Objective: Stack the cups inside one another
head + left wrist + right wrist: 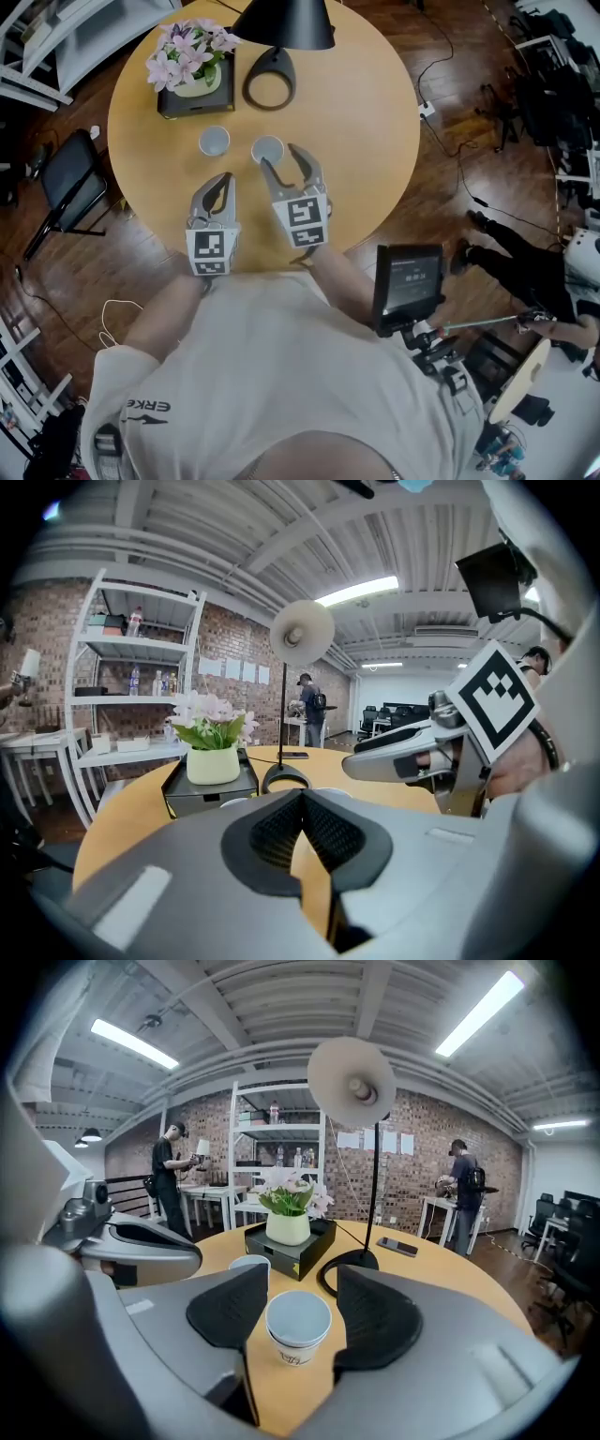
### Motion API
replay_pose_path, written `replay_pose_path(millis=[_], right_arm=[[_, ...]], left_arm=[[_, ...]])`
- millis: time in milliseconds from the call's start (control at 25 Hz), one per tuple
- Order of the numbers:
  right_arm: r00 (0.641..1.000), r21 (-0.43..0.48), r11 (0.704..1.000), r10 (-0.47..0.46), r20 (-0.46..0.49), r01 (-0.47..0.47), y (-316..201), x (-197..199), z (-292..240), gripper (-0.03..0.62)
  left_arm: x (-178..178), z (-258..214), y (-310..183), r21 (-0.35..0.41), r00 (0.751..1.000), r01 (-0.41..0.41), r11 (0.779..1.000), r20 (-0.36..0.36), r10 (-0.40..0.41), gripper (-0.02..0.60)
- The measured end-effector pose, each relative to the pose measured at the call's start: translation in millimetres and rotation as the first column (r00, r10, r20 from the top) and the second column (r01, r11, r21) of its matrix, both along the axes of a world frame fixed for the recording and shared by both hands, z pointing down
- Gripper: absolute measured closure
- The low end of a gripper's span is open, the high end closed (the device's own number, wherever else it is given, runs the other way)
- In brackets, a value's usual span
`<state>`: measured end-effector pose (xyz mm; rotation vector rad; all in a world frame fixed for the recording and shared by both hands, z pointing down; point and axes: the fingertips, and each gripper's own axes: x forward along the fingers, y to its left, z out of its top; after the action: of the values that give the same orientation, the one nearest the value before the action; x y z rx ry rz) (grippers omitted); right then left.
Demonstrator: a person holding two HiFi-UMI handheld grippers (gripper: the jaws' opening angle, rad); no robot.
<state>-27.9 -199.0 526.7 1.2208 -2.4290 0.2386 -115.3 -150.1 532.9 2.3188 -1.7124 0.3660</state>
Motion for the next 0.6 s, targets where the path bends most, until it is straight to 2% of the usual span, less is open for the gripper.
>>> replay_pose_path(millis=[200, 440, 600], right_arm=[[1.000, 0.070, 0.998, 0.007, 0.020, -0.008, 11, 4, -28, 0.417], [1.000, 0.142, 0.990, 0.020, 0.022, -0.023, 28, 9, -53, 0.558], [0.999, 0.155, 0.988, -0.008, 0.033, 0.003, 41, 6, -62, 0.580]], left_arm=[[4, -15, 6, 0.034, 1.000, 0.006, 0.999, 0.003, -0.006, 0.580], [3, -24, 18, 0.064, 0.999, 0.040, 0.997, -0.002, -0.040, 0.580], [0, -33, 23, 0.089, 0.998, 0.066, 0.994, -0.001, -0.066, 0.580]])
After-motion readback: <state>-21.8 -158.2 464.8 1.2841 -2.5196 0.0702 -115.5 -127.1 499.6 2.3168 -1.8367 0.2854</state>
